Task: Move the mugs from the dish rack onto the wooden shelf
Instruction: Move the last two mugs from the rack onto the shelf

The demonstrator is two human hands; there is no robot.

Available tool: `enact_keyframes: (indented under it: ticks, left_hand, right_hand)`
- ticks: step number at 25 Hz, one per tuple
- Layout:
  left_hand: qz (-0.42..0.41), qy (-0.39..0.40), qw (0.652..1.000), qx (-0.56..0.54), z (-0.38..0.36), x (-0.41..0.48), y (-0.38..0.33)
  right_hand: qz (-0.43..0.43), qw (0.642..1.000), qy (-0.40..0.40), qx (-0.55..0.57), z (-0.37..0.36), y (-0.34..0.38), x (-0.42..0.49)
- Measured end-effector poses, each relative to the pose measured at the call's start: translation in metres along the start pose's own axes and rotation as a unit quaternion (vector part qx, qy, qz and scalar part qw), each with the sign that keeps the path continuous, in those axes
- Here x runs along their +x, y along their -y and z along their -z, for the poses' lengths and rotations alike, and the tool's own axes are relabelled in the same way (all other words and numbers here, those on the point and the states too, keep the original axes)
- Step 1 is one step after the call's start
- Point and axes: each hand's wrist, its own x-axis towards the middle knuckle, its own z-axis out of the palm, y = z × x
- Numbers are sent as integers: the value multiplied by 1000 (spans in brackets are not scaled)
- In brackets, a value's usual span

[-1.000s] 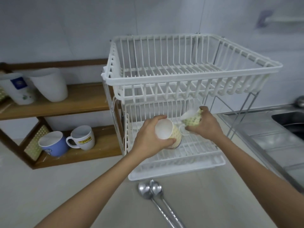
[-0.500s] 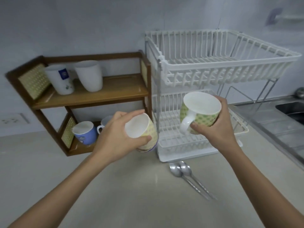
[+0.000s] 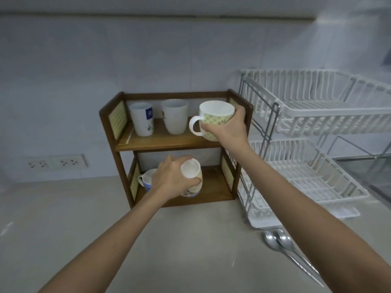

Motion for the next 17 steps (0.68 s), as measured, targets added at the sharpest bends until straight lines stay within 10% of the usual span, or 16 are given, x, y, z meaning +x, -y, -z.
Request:
enact_keyframes:
  ticks: [17]
  left_hand:
    - [-7,71,997,2,-35,46,22]
  right_hand:
    - [-95,993,-10,-76,-48,-61,87]
